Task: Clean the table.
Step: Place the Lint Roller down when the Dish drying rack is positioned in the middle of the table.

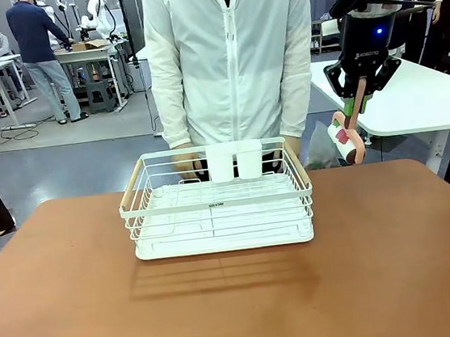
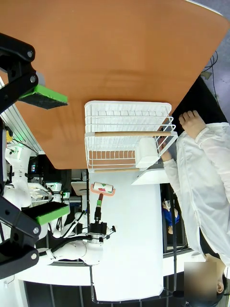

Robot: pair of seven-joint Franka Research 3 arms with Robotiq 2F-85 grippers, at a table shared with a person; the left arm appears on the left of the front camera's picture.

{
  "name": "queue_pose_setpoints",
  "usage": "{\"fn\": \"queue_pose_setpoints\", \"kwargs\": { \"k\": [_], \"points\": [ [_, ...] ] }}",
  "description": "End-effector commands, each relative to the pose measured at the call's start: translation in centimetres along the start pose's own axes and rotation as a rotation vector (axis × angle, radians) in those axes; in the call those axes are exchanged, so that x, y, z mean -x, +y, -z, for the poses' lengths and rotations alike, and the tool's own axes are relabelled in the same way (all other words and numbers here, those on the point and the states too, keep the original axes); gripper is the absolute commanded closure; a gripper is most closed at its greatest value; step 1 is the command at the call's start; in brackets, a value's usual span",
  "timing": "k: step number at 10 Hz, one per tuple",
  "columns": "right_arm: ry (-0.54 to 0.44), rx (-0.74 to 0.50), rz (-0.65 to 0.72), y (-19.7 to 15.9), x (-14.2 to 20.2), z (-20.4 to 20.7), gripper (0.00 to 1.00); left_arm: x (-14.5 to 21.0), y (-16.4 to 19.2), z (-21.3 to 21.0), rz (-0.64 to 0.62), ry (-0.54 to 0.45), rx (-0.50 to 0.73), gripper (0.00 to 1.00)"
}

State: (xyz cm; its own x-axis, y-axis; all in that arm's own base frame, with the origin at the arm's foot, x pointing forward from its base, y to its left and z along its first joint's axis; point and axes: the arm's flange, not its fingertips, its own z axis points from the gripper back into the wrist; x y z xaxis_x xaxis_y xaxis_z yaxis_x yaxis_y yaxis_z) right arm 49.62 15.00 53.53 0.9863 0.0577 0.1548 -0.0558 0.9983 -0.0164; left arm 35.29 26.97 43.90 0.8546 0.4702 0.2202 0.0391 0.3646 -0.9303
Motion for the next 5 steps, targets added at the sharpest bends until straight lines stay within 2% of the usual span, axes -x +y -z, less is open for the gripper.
{"fn": "queue_pose_setpoints", "kwargs": {
  "k": [1, 5],
  "points": [
    [0.000, 0.023, 0.021, 0.26, -0.12, -0.23, 0.79, -0.10, -0.15, -0.27, -0.004, -0.011, 0.029, 0.00],
    [0.000, 0.023, 0.021, 0.26, -0.12, -0.23, 0.79, -0.10, -0.15, -0.27, -0.004, -0.011, 0.029, 0.00]
  ]
}}
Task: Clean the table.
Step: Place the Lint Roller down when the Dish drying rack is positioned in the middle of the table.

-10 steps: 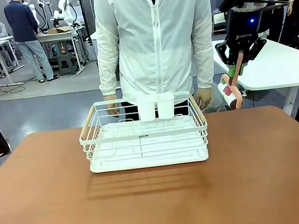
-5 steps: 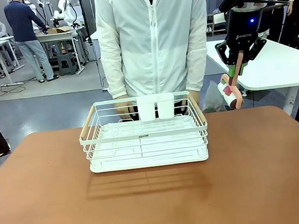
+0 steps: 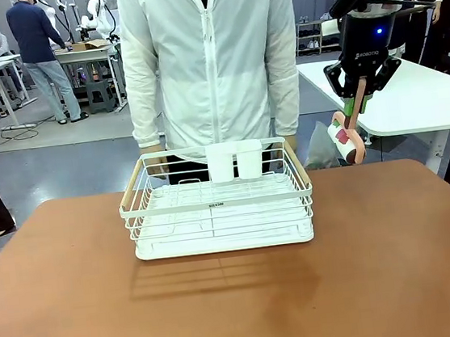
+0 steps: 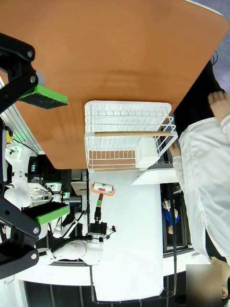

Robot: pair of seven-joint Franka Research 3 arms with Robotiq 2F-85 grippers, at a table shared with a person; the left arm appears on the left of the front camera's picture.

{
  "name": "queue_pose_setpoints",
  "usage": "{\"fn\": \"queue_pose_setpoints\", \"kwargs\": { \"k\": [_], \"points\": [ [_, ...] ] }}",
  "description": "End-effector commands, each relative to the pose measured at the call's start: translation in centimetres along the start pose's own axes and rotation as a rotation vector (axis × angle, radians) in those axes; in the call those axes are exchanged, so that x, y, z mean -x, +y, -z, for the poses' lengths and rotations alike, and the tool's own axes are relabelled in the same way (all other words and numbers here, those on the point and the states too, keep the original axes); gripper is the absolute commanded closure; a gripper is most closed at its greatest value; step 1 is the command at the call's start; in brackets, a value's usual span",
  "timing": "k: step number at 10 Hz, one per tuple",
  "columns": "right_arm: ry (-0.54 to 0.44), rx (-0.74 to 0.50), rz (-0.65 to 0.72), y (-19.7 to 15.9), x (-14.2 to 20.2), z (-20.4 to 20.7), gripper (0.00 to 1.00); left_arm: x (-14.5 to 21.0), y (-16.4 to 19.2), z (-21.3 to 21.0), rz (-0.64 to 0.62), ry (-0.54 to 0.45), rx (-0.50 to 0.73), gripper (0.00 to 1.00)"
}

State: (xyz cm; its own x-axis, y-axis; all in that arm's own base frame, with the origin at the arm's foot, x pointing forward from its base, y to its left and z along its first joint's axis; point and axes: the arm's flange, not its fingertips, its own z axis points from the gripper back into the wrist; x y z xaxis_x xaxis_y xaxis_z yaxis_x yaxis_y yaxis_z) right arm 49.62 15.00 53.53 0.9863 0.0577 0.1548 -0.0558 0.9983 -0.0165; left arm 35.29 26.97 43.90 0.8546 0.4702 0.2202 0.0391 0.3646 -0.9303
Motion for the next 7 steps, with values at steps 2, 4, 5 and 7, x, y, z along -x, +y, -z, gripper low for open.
{"fn": "queue_pose_setpoints", "kwargs": {
  "k": [2, 4, 5, 7],
  "points": [
    [0.000, 0.023, 0.021, 0.3, -0.1, -0.2, 0.79, -0.1, -0.2, -0.3, -0.004, -0.011, 0.029, 0.00],
    [0.082, 0.058, 0.400, -1.2, -2.2, -2.6, 0.79, -0.1, -0.2, -0.3, -0.004, -0.011, 0.029, 0.00],
    [0.222, 0.063, 0.763, -2.0, -2.5, -2.6, 0.79, -0.1, -0.2, -0.3, -0.004, -0.011, 0.029, 0.00],
    [0.278, 0.056, 1.084, -2.7, -0.3, -1.0, 0.79, -0.1, -0.2, -0.3, -0.004, -0.011, 0.029, 0.00]
  ]
}}
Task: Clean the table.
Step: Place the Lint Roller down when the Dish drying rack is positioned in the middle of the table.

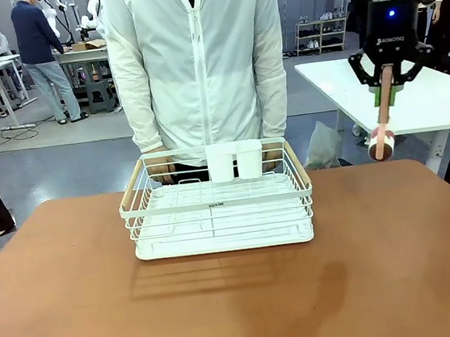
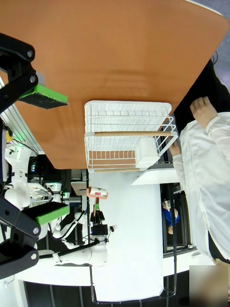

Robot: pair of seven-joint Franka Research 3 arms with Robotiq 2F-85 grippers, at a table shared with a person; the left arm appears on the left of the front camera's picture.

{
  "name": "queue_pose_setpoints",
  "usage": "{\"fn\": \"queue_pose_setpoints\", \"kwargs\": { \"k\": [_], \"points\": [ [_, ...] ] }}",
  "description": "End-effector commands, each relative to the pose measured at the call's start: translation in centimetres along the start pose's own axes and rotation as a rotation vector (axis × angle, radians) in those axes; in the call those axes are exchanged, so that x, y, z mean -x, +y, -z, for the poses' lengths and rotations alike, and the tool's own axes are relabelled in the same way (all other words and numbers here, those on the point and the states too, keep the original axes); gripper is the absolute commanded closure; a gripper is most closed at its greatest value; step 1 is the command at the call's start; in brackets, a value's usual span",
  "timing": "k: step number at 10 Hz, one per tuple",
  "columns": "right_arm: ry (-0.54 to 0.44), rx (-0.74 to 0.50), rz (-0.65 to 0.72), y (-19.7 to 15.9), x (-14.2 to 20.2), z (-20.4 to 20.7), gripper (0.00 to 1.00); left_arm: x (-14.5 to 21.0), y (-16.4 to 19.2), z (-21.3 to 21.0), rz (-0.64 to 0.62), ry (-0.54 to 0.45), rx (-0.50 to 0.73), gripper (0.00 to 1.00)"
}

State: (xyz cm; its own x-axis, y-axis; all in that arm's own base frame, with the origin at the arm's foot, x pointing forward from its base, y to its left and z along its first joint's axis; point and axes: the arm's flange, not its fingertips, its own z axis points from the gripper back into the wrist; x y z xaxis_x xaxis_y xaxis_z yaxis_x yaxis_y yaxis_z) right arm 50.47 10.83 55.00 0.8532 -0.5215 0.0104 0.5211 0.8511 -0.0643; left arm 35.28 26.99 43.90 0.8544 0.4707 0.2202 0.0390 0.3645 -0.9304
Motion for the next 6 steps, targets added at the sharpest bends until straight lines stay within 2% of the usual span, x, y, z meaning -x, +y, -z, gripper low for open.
{"fn": "queue_pose_setpoints", "kwargs": {
  "k": [1, 3, 4, 5, 6],
  "points": [
    [0.160, -0.154, 0.677, -0.1, 0.9, 1.2, 0.79, -0.1, -0.2, -0.2, -0.004, -0.010, 0.029, 0.00],
    [0.086, -0.339, 0.990, -1.4, 0.1, 4.2, 0.79, -0.1, -0.2, -0.2, -0.004, -0.010, 0.029, 0.00],
    [-0.020, -0.458, 1.052, -1.7, 0.2, 5.6, 0.79, -0.1, -0.2, -0.2, -0.004, -0.010, 0.029, 0.00],
    [-0.122, -0.496, 1.092, -1.6, 0.1, 7.9, 0.79, -0.1, -0.2, -0.2, -0.004, -0.010, 0.029, 0.00],
    [-0.122, -0.523, 1.100, -1.9, 0.4, 9.4, 0.79, -0.1, -0.2, -0.2, -0.004, -0.010, 0.029, 0.00]
  ]
}}
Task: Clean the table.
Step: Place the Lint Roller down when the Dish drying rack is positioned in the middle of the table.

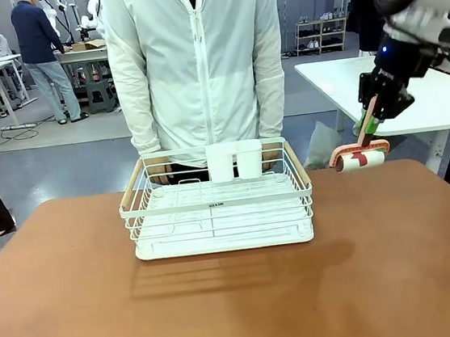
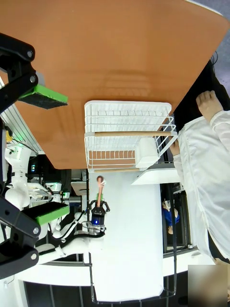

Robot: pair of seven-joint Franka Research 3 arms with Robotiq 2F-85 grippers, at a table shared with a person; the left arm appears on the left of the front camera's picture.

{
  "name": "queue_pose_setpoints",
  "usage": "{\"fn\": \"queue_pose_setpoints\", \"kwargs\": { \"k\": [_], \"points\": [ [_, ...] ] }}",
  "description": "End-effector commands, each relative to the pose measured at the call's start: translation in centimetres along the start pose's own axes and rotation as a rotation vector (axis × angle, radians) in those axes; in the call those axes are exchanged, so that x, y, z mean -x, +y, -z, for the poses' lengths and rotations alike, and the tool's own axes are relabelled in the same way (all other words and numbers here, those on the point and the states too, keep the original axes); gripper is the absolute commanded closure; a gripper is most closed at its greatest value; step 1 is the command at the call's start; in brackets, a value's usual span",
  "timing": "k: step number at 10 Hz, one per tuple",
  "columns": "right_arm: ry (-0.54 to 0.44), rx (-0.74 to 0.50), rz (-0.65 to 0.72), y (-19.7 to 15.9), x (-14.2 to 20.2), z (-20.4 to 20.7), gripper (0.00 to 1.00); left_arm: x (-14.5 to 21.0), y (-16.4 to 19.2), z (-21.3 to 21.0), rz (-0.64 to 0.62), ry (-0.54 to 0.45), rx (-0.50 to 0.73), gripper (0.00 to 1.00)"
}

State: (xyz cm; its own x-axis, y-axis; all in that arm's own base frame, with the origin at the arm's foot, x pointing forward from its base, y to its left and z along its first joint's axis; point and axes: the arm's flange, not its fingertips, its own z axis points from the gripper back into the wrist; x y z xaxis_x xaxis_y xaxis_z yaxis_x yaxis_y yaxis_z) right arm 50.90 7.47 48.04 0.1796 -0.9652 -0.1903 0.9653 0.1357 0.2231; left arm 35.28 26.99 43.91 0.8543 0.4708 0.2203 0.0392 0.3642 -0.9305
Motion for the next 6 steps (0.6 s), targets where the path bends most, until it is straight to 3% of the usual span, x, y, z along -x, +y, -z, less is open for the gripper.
{"fn": "queue_pose_setpoints", "kwargs": {
  "k": [1, 3, 5, 6],
  "points": [
    [-0.251, -0.340, 0.208, -3.7, 0.7, 3.1, 0.79, -0.1, -0.2, -0.3, -0.004, -0.010, 0.029, 0.00],
    [-0.323, -0.420, 0.178, -5.9, 0.4, 3.7, 0.79, -0.1, -0.2, -0.3, -0.004, -0.010, 0.029, 0.00],
    [-0.357, -0.395, 0.143, -6.3, 0.5, 6.2, 0.79, -0.1, -0.2, -0.3, -0.004, -0.010, 0.029, 0.00],
    [-0.296, -0.379, 0.139, -6.4, 0.2, 7.5, 0.79, -0.1, -0.2, -0.3, -0.004, -0.010, 0.029, 0.00]
  ]
}}
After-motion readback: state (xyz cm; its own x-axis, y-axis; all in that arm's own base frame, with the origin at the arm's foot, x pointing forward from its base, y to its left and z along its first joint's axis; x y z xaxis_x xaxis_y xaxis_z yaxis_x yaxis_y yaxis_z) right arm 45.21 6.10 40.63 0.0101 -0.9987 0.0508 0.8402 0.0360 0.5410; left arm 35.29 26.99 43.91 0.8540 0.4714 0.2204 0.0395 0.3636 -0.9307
